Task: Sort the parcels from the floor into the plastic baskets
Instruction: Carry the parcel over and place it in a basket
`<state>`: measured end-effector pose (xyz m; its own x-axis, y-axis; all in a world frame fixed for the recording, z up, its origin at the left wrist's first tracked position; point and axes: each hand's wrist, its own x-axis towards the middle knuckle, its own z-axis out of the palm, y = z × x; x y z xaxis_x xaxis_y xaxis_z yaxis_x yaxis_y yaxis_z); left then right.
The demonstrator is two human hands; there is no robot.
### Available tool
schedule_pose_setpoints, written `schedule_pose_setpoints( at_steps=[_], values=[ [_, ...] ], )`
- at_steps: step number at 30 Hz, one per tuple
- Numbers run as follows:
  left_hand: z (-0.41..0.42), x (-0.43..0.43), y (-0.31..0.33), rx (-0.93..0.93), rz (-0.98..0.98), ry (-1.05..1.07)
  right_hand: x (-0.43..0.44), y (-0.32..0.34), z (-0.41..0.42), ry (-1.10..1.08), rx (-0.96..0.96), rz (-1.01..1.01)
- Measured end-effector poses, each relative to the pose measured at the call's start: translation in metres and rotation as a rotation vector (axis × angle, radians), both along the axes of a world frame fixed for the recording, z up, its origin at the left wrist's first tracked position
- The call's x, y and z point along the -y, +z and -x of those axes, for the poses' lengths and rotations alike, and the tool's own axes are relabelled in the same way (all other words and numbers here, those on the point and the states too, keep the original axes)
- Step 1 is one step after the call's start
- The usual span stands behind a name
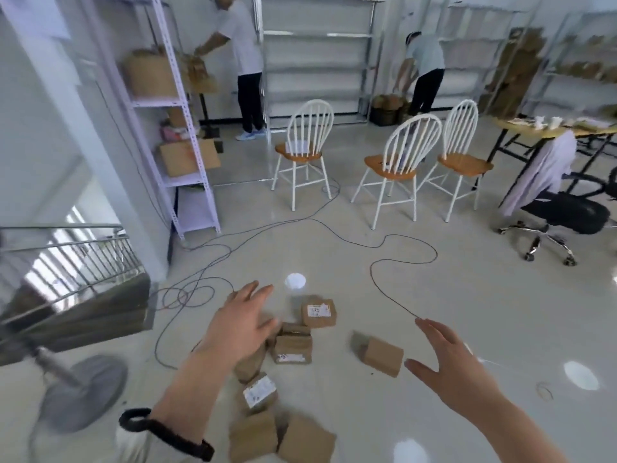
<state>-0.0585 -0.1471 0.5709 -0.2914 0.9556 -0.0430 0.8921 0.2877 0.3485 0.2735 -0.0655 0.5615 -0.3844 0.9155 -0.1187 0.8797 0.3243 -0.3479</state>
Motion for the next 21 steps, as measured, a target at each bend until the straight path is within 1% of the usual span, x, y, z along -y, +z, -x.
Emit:
schedule_pose_setpoints(
  at_steps=[3,5,10,13,17,21],
  values=[
    [-0.010,0.008,-0.013,0.053,0.001,0.071,-0.009,-0.016,-0.003,0.052,0.039,0.029],
    [-0.016,0.013,-0.021,0.073,0.011,0.101,-0.017,-0.026,-0.001,0.064,0.037,0.084],
    [-0.009,0.019,-0.042,0.094,0.103,0.174,-0.033,-0.048,0.025,0.106,0.013,0.169],
    [0.001,0.011,-0.055,0.175,0.103,0.212,-0.045,-0.062,0.041,0.134,0.035,0.210],
    [0.017,-0.013,-0.081,0.302,0.070,0.197,-0.058,-0.085,0.050,0.101,0.075,0.305],
    [0.049,-0.037,-0.112,0.348,0.160,0.193,-0.068,-0.107,0.057,0.035,0.094,0.409]
  ],
)
